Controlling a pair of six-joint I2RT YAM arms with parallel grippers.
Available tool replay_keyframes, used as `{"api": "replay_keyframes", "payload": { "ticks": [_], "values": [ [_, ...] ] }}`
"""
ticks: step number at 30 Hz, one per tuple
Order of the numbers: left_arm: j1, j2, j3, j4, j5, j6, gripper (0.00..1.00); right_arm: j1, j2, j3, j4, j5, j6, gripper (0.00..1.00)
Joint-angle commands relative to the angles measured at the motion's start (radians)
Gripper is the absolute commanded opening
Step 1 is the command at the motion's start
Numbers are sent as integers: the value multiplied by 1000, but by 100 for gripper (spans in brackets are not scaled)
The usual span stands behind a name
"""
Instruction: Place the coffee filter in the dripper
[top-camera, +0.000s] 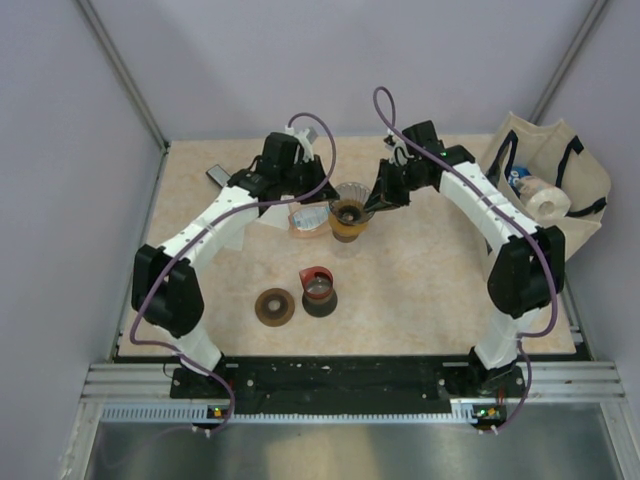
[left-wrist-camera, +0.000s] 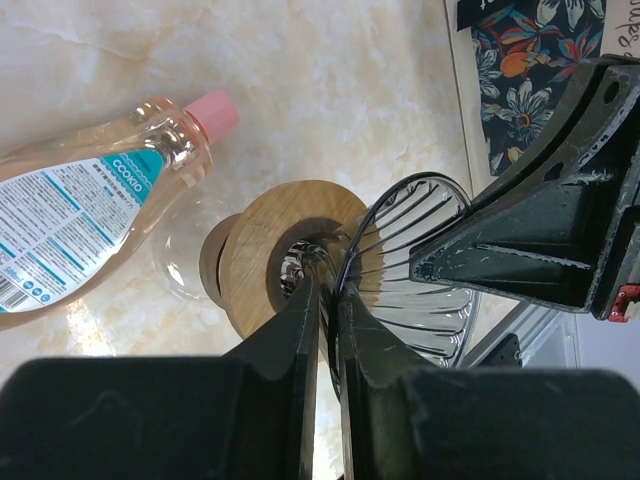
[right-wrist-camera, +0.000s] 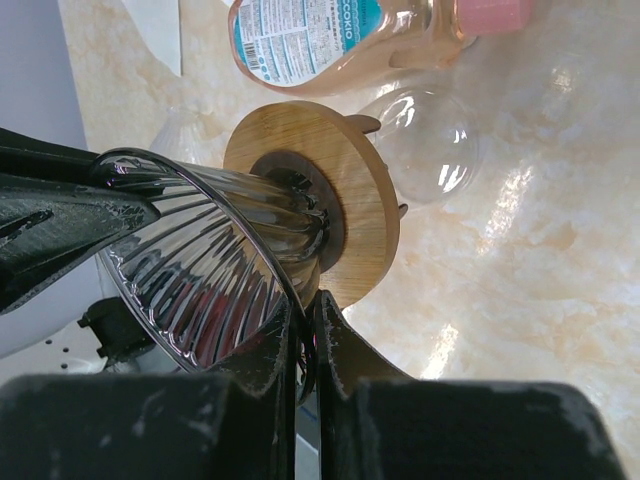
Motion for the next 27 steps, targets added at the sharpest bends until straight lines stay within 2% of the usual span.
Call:
{"api": "replay_keyframes", "payload": {
  "ticks": [1, 17, 27],
  "values": [
    [5, 76, 38, -119, -57, 15, 0, 12, 35, 54, -54, 42, -38, 0],
    [0, 185, 121, -389, -227, 15, 0, 41, 118, 68, -122, 117, -55, 0],
    [0, 235, 84, -403, -233, -13, 0, 42, 164, -21, -96, 172, -69, 0]
  ]
}}
